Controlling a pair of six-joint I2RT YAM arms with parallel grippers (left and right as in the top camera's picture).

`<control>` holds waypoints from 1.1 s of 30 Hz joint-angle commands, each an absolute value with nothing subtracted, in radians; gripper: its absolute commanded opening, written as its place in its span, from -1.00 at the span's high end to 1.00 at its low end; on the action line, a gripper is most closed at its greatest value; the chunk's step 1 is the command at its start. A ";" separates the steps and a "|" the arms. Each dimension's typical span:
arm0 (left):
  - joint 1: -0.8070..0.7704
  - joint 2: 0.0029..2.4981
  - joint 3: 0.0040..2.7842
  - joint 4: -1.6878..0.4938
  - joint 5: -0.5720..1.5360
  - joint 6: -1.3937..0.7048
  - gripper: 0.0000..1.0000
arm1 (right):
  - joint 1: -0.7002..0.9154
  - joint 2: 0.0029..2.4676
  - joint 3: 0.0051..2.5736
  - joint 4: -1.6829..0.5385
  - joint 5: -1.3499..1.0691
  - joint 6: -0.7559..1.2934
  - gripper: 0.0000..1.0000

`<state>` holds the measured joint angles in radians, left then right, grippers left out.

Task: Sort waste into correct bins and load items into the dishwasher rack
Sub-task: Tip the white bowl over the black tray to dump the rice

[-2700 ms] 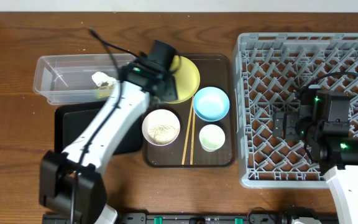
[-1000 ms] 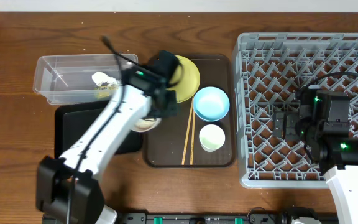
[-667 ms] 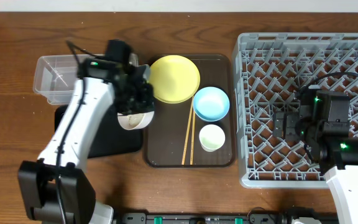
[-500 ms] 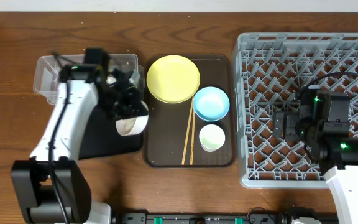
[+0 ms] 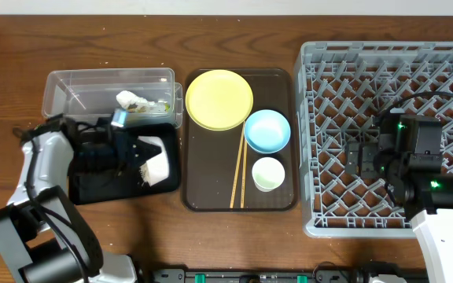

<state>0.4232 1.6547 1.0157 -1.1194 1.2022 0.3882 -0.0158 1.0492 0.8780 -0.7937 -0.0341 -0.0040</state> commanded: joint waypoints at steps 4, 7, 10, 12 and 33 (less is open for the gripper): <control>0.496 1.640 0.973 -1.125 1.363 0.453 0.88 | -0.025 1.048 0.900 -0.798 -0.043 0.011 -0.99; 0.506 1.640 0.970 -1.135 1.393 0.451 0.88 | -0.025 1.048 0.900 -0.799 -0.043 0.011 -0.98; 0.516 1.640 0.970 -1.144 1.431 0.451 0.88 | -0.025 1.048 0.900 -0.804 -0.043 0.011 -0.99; 0.522 1.640 0.970 -1.143 1.452 0.451 0.88 | -0.025 1.048 0.900 -0.805 -0.043 0.011 -0.98; 0.590 1.640 0.972 -1.139 1.573 0.444 0.88 | -0.025 1.048 0.900 -0.804 -0.043 0.011 -0.99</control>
